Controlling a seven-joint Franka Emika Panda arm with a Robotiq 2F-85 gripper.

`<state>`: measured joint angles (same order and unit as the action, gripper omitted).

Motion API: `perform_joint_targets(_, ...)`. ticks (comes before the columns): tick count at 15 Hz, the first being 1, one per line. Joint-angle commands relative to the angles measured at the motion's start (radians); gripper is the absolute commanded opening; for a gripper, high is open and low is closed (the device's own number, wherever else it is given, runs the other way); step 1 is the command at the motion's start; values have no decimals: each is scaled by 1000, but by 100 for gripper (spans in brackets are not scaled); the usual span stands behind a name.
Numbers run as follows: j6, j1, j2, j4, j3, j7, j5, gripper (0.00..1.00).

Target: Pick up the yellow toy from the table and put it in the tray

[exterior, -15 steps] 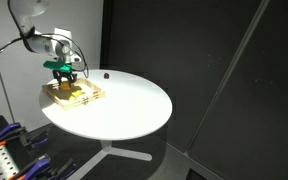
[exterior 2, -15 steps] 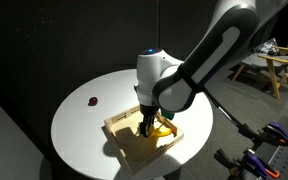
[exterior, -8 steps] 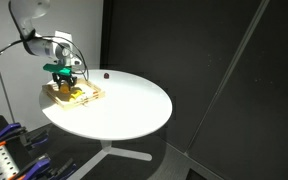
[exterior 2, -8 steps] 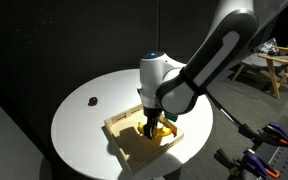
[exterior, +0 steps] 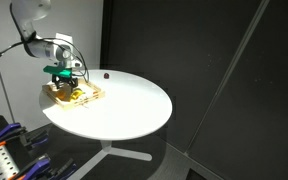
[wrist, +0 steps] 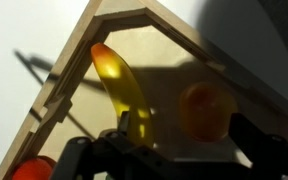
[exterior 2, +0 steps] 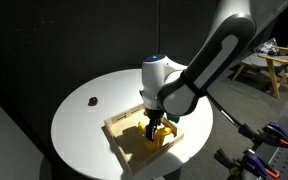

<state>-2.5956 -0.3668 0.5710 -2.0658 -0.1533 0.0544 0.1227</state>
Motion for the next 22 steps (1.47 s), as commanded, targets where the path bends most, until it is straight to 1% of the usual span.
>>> perform_joint_targets(1, -9, 6, -26, -17, 4, 13, 14, 100)
perform_joint_targets(6, 7, 0, -81, -40, 38, 79, 13, 100)
perform_joint_targets(11, 73, -2, -172, -79, 70, 183, 12, 100)
perform_joint_targets(16, 174, 22, -274, -128, 58, 225, 1, 100)
perform_joint_targets(22, 372, 76, -413, -167, 22, 175, -41, 100)
